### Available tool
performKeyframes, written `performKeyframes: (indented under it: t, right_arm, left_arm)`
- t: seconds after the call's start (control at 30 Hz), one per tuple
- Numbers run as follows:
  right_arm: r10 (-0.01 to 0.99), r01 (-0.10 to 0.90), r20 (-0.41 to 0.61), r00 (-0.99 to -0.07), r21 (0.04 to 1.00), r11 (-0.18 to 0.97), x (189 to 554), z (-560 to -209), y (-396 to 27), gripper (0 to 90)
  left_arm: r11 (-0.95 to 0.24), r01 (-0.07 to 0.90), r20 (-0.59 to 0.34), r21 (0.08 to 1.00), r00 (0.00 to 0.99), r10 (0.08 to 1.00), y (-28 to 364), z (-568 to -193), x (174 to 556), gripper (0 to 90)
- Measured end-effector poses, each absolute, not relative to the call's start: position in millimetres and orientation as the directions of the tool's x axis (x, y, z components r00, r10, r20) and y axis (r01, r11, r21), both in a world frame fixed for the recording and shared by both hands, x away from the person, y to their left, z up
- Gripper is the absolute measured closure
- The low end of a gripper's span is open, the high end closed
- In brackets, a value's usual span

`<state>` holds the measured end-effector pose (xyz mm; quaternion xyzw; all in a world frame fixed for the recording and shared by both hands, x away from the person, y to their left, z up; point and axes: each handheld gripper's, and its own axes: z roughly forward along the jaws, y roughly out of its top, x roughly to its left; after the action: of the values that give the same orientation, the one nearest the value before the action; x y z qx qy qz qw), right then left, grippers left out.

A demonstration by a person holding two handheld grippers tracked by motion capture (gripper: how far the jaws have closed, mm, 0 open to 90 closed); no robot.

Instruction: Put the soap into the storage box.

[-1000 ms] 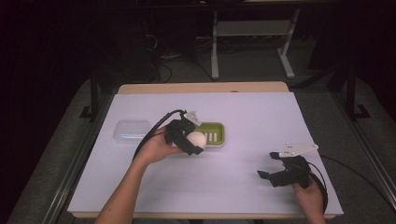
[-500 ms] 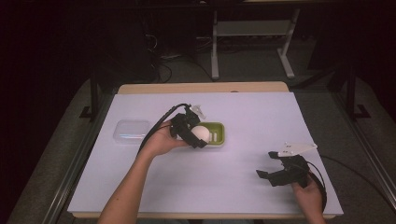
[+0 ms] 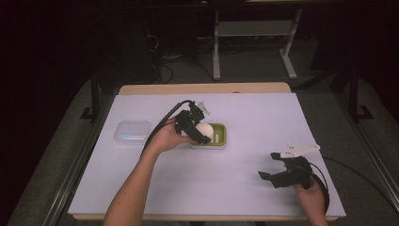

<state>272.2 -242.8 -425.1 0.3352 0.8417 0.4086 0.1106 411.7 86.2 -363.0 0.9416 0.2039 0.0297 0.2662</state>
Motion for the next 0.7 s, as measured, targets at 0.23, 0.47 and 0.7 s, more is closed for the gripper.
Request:
performKeyframes:
  t: [0.23, 0.47, 0.7]
  right_arm:
    - [0.656, 0.473, 0.087, -0.749, 0.764, 0.438, 271.9, -424.8, -242.9, 13.2]
    - [0.656, 0.473, 0.086, -0.75, 0.764, 0.44, 272.0, -424.7, -242.6, 13.2]
    - [0.652, 0.47, 0.086, -0.753, 0.764, 0.442, 272.7, -425.0, -241.7, 13.2]
  left_arm:
    - [-0.771, 0.374, -0.056, 0.515, 0.913, 0.405, 81.8, -361.1, 416.5, 23.9]
    - [-0.767, 0.378, -0.065, 0.518, 0.912, 0.405, 78.0, -362.9, 420.7, 24.0]
    - [-0.768, 0.388, -0.07, 0.51, 0.908, 0.413, 72.9, -367.2, 424.8, 23.9]
